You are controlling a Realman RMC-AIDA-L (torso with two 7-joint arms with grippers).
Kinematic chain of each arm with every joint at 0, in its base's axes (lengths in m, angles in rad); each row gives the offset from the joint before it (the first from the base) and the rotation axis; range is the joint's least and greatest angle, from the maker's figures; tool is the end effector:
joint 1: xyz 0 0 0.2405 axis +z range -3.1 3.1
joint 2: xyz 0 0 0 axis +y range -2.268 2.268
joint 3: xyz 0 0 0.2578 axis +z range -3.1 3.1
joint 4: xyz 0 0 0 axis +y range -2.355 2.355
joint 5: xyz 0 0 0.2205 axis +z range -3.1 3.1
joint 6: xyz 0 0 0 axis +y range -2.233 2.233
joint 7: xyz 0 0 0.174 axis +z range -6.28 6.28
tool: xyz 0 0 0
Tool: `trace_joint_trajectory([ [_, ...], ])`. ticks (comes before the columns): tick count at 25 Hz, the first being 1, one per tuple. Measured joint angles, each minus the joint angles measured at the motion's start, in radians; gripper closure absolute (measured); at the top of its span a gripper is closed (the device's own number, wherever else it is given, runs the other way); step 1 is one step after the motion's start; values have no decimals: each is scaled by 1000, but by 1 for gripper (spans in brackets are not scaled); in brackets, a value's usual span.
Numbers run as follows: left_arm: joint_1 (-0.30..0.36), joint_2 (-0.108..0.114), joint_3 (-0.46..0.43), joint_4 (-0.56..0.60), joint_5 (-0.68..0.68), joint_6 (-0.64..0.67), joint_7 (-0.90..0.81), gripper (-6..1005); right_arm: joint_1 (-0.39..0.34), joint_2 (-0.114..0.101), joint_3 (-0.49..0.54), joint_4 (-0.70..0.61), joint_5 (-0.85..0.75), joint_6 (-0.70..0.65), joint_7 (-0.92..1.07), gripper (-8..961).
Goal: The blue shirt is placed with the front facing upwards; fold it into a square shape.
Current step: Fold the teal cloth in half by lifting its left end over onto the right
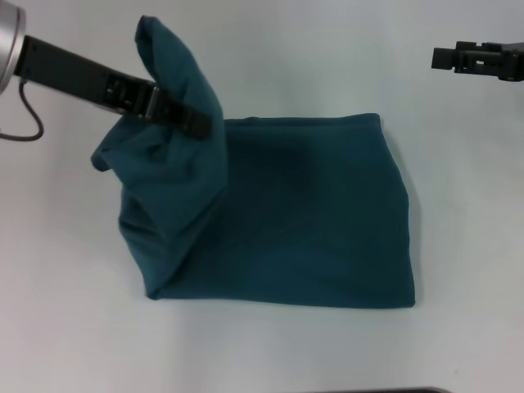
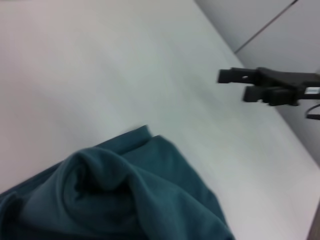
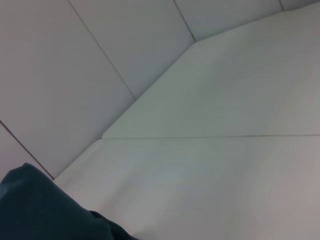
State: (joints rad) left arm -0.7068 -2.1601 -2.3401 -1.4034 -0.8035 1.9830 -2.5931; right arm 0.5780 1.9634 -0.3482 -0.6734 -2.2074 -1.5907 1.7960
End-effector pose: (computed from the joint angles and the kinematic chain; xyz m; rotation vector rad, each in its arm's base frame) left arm -0.1387 0.3465 0.0294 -2.7677 -1.3779 -0.1356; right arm 0.2998 0.3748 0.0555 -2.4044 1.1826 0.7184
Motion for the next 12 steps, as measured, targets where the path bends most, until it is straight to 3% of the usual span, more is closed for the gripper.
trace_joint_trajectory([
  [12, -9, -1, 56, 5, -108, -6, -21, 908, 8, 1, 0, 0, 0, 0, 0, 64],
])
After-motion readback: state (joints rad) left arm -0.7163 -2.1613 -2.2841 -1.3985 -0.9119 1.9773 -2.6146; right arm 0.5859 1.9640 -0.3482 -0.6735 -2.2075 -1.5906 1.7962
